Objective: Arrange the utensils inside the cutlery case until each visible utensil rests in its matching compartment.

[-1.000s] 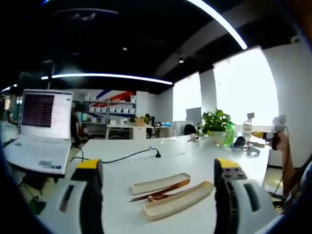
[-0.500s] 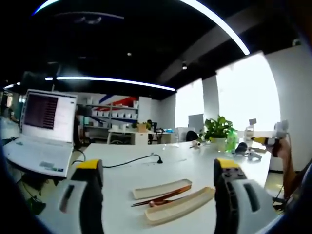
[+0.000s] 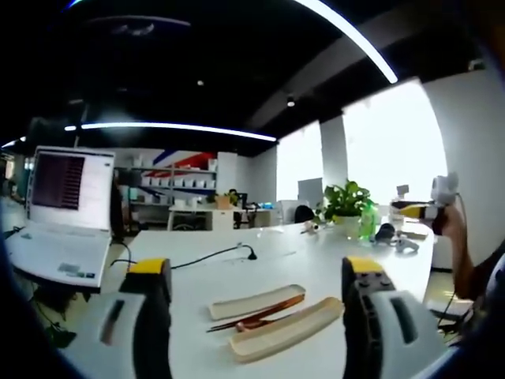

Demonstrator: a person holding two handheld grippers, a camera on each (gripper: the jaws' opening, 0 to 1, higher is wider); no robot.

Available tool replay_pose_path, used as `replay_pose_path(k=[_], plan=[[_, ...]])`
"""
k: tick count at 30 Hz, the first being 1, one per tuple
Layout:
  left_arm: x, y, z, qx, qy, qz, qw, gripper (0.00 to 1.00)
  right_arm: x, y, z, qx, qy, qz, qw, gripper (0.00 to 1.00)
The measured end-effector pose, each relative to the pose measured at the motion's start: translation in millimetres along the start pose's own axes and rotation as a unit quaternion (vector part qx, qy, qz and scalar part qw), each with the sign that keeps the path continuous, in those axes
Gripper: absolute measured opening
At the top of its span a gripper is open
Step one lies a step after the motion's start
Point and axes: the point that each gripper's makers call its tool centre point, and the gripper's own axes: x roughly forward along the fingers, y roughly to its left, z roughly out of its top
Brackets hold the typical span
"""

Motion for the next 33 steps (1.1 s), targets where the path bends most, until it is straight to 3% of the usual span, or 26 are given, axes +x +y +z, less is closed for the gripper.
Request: replay_pose_path(k=[4,7,9,11,13,15,18,20,25,29,31,33], plan=[[0.0,1.8,-1.0,0.000,0.002,0.000,1.0000,0.93,11.4,7.9,6.9,-0.019,-0.007,0.018,0.9996,0.81],[-0.8,4.4,-2.9,-0.002,0.005,0.001,1.0000,0.93,24.3,20.2,16.2,-0.021,-0.030,0.056,0.9978,0.75],[-0.9,5.9,-2.9,-0.003,0.005,0.002,1.0000,0.92,31.9,39.7,25.9,-0.058,-0.057,0.109,0.9907,0.70],[-1.1,6.1,-3.0,0.004,0.007,0.002,1.0000,0.92,38.7,59.8,37.7,-0.050,-0.093,0.152,0.9827,0.67],[-2.0,5.3,-2.9,0.007,0.009,0.000,0.9999,0.91,47.5,70.9,45.4,-0.047,-0.103,0.177,0.9777,0.67],[-3.1,4.8,-1.1,0.004,0.004,-0.002,1.0000,0.91,55.3,87.4,50.2,-0.071,-0.111,0.208,0.9693,0.62],[-3.7,5.9,0.0,0.001,0.001,0.000,1.0000,0.90,65.8,103.7,48.2,-0.075,-0.091,0.226,0.9669,0.59],[-2.7,8.9,-1.2,0.003,0.003,0.006,1.0000,0.89,72.7,124.6,41.1,-0.077,-0.071,0.257,0.9606,0.56],[-1.7,12.6,-6.5,0.003,0.015,0.011,0.9998,0.86,87.0,154.7,33.5,-0.080,-0.057,0.284,0.9538,0.44],[-2.9,11.9,-5.4,-0.001,0.013,0.008,0.9999,0.85,92.0,169.1,30.9,-0.039,-0.048,0.308,0.9494,0.31],[-3.1,11.4,-5.0,-0.003,0.012,0.005,0.9999,0.85,96.9,169.7,33.4,-0.018,-0.058,0.309,0.9493,0.29],[-3.2,11.4,-5.0,-0.007,0.011,0.002,0.9999,0.84,106.3,161.3,28.1,-0.039,-0.052,0.279,0.9582,0.24]])
